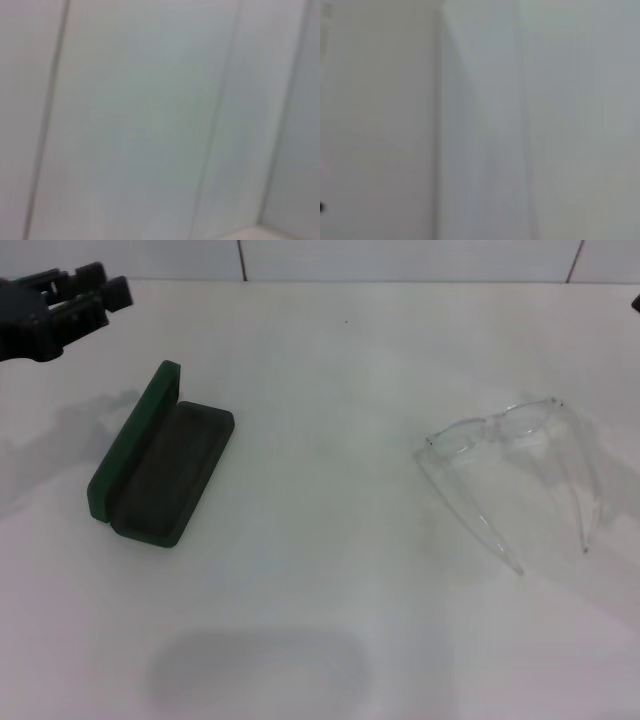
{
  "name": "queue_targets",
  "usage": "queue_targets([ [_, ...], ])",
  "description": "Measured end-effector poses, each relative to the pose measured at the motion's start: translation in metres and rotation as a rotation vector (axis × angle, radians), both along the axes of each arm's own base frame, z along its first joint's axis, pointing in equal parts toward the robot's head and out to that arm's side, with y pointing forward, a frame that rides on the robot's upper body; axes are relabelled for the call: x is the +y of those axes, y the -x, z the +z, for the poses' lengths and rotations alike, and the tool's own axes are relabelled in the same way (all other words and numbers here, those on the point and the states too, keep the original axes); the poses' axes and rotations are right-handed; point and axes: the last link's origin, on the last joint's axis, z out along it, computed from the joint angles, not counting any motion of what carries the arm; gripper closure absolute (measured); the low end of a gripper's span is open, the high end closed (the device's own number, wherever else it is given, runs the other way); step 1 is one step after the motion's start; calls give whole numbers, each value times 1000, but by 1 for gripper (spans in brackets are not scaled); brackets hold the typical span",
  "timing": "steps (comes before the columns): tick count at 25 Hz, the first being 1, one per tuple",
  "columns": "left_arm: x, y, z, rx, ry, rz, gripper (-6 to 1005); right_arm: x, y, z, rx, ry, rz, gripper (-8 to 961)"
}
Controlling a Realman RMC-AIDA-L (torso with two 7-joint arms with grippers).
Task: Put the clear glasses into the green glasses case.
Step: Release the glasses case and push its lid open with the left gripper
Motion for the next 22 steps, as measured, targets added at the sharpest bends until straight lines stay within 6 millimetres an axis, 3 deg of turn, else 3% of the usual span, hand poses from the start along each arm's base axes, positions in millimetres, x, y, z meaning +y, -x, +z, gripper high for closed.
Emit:
queue_targets([
  [6,22,-15,-9,246,109,275,559,12,-9,2,-56,-25,-76,176],
  [8,29,-20,-17,310,160,333,576,14,-10,1,-66,-28,-84,353],
  [15,33,-32,-21,345,179,368,572,15,-10,2,-87,-32,-78,352],
  [22,34,-29,-30,466,205,457,571,15,-11,3,-99,-26,-78,352],
])
